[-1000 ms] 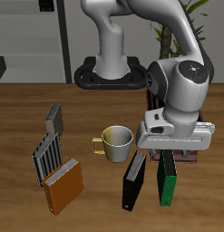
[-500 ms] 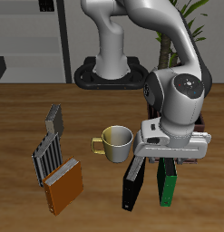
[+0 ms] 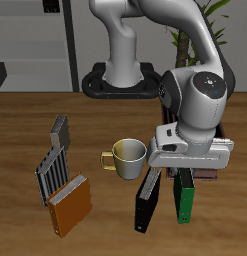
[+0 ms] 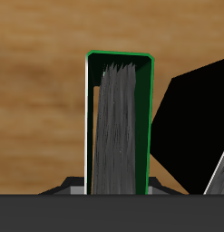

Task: Place the green book into the left desk caddy's left compartment

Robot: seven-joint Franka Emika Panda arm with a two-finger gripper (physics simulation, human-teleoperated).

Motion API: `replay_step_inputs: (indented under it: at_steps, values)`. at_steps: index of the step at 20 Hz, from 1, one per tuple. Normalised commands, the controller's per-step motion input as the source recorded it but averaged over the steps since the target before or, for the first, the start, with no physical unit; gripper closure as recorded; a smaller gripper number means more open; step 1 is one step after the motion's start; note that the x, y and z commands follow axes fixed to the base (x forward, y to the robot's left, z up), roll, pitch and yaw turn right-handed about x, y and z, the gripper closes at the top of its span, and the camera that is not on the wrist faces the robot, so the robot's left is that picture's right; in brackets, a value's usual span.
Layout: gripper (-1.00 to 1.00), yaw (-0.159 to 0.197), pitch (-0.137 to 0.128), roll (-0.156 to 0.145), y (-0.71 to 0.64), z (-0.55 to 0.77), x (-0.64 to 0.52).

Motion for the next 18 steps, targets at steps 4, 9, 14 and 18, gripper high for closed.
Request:
replay_step_inputs:
  at_steps: [4, 9, 14, 18]
  values:
    - [1.00, -0.012, -0.062, 0.005, 0.09, 0.54, -0.21]
    - [1.00, 0.019, -0.126, 0.026, 0.13, 0.81, -0.35]
    - [1.00, -0.027, -0.127, 0.017, 0.11, 0.88, -0.55]
    - [1.00, 0.006, -0.070, -0.009, 0.21, 0.55, -0.78]
